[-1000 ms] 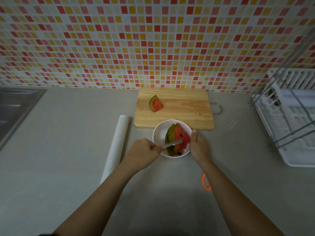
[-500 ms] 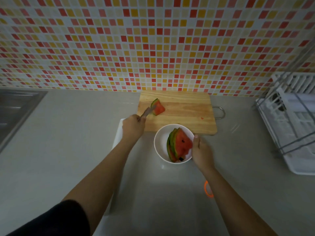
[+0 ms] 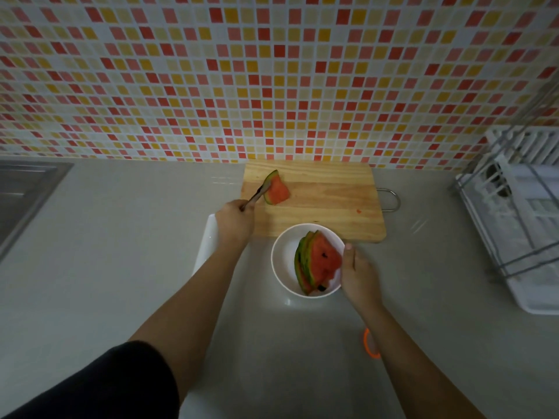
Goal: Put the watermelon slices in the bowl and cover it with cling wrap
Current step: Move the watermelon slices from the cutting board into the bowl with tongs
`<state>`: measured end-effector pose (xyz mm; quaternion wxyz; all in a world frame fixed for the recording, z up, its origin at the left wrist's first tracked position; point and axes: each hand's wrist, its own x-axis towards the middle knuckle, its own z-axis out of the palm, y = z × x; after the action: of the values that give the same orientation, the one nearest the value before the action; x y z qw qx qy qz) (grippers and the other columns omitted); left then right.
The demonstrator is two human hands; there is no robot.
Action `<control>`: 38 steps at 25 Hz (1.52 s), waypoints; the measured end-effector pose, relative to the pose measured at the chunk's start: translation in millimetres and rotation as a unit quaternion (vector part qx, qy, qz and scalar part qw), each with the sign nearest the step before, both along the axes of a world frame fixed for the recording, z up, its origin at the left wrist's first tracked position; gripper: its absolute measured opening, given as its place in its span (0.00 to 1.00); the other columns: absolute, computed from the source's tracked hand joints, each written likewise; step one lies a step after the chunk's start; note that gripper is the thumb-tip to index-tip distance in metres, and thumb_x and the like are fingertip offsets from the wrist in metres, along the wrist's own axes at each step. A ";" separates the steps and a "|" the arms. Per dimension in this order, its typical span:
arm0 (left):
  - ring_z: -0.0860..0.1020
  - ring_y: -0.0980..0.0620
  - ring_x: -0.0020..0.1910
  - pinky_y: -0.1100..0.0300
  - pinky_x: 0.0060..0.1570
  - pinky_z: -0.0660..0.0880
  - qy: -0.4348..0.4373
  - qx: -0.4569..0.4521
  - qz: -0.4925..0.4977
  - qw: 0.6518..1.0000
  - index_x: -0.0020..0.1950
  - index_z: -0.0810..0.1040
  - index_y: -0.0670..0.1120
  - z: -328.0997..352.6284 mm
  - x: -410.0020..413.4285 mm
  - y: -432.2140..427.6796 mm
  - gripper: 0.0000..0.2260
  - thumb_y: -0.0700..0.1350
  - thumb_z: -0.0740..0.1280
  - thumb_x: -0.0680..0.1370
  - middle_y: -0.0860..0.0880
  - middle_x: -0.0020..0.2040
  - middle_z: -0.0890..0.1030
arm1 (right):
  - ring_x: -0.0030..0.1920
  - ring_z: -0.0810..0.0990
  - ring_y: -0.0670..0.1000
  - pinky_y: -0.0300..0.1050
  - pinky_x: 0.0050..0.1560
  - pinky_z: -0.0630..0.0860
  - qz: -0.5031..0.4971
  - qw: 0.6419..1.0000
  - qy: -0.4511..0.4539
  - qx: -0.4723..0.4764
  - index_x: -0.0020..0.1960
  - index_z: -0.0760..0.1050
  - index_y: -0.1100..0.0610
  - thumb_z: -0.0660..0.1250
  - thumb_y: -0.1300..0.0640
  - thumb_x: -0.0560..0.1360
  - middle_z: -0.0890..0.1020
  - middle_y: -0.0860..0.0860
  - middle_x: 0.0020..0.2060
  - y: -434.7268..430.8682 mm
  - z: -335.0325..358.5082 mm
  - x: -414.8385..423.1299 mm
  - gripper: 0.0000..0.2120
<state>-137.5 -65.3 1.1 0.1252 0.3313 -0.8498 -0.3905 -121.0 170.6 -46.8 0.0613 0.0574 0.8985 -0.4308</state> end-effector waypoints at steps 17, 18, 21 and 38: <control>0.79 0.41 0.26 0.58 0.25 0.73 -0.006 -0.308 -0.217 0.926 0.40 0.80 0.37 31.1 139.7 83.0 0.04 0.33 0.73 0.67 0.39 0.30 0.81 | 0.53 0.78 0.63 0.47 0.46 0.67 0.007 1.000 0.007 0.005 0.52 0.76 0.64 0.47 0.49 0.81 0.81 0.65 0.51 -3.1 11.5 2.3 0.24; 0.81 0.40 0.32 0.56 0.31 0.74 -0.030 -0.283 -0.204 0.937 0.43 0.80 0.37 29.7 138.8 85.7 0.03 0.36 0.69 0.73 0.39 0.36 0.82 | 0.54 0.78 0.63 0.48 0.47 0.68 0.008 1.000 0.003 0.007 0.53 0.76 0.64 0.47 0.49 0.81 0.80 0.65 0.52 -3.0 13.2 2.4 0.24; 0.79 0.41 0.34 0.58 0.32 0.67 -0.012 -0.185 -0.175 0.967 0.42 0.80 0.39 27.8 140.4 88.0 0.11 0.45 0.63 0.78 0.41 0.36 0.82 | 0.54 0.78 0.63 0.47 0.47 0.67 0.006 1.000 0.002 0.004 0.53 0.76 0.63 0.47 0.48 0.81 0.81 0.64 0.52 -3.6 14.6 3.8 0.24; 0.74 0.37 0.56 0.49 0.57 0.69 -0.055 -0.070 -0.026 0.996 0.57 0.74 0.34 7.3 -14.1 31.3 0.15 0.45 0.58 0.80 0.36 0.56 0.77 | 0.47 0.79 0.62 0.47 0.42 0.68 0.002 1.000 0.005 0.005 0.46 0.76 0.61 0.47 0.49 0.81 0.81 0.63 0.44 -3.1 7.7 3.1 0.23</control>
<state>-151.6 -34.0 8.4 0.0910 0.3208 -0.8888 -0.3142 -117.9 167.6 -39.1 0.0568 0.0539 0.9011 -0.4264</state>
